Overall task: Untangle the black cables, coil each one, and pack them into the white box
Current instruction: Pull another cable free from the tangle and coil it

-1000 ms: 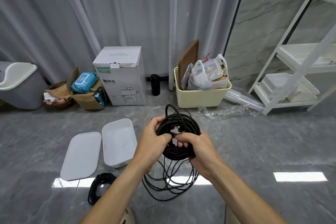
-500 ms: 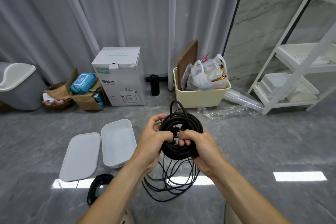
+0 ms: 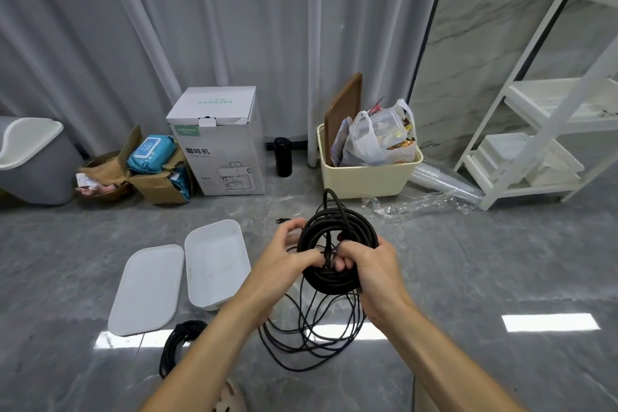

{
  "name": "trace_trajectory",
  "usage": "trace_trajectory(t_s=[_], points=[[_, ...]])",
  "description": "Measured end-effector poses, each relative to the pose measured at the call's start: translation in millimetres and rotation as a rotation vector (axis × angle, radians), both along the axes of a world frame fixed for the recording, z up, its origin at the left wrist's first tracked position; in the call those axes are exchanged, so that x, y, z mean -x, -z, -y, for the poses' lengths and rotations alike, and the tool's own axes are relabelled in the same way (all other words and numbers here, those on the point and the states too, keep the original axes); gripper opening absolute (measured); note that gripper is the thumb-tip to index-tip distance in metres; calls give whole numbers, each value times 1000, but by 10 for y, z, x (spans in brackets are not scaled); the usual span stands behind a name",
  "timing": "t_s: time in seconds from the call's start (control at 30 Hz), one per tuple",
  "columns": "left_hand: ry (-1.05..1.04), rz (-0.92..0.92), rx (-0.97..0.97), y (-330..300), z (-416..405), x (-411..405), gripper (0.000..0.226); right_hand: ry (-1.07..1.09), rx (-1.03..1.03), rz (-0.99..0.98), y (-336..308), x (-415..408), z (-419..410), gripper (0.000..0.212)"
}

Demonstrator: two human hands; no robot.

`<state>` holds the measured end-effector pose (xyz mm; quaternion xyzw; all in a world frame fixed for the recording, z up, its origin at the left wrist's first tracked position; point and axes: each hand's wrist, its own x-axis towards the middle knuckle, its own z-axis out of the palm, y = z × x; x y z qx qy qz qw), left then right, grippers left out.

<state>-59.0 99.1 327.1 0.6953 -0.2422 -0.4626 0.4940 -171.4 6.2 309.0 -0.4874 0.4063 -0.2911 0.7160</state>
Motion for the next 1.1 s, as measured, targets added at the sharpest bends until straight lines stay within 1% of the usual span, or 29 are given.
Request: trace_trajectory(t_s=[0.03,0.07,0.17,0.27,0.33,0.4,0.43,0.5,0.57,0.6,0.67,0.73,0.8,0.87,0.93,1.03,1.1], points=[[-18,69,33,5,-13,9,60,9,1,-10,5,5,4,26],[-37,161,76,11,-20,19,54,17,5,-24,8,7,9,25],[-98,440,177,45,-19,44,28,50,15,-54,6,21,22,23],[-168,628,200,98,-3,53,20,73,23,-68,-1,28,10,22],[-140,742,211,142,5,82,16,97,34,-83,-2,24,0,24],[-78,901,163,199,23,135,5,123,55,-102,-1,20,-9,23],[-44,972,100,213,30,167,6,130,72,-113,-4,16,-15,22],[30,1041,-73,239,57,238,19,132,102,-130,0,9,-31,20],[95,1025,-212,233,102,292,32,118,124,-134,9,-2,-61,20],[114,980,-229,229,127,306,38,109,129,-130,7,-10,-82,20],[111,775,-216,204,169,297,46,92,124,-114,9,-28,-109,20],[64,553,-160,217,186,255,50,81,122,-111,5,-35,-103,19],[9,420,-111,215,187,237,50,68,112,-104,-1,-39,-91,19],[-6,364,-98,185,189,246,48,61,81,-93,-6,-47,-89,19],[-7,378,-103,130,171,285,40,86,35,-97,-2,-45,-63,19],[-55,402,-108,44,97,311,24,202,-14,-139,12,9,88,19],[-54,361,-100,23,44,277,25,233,-32,-147,8,62,178,17]])
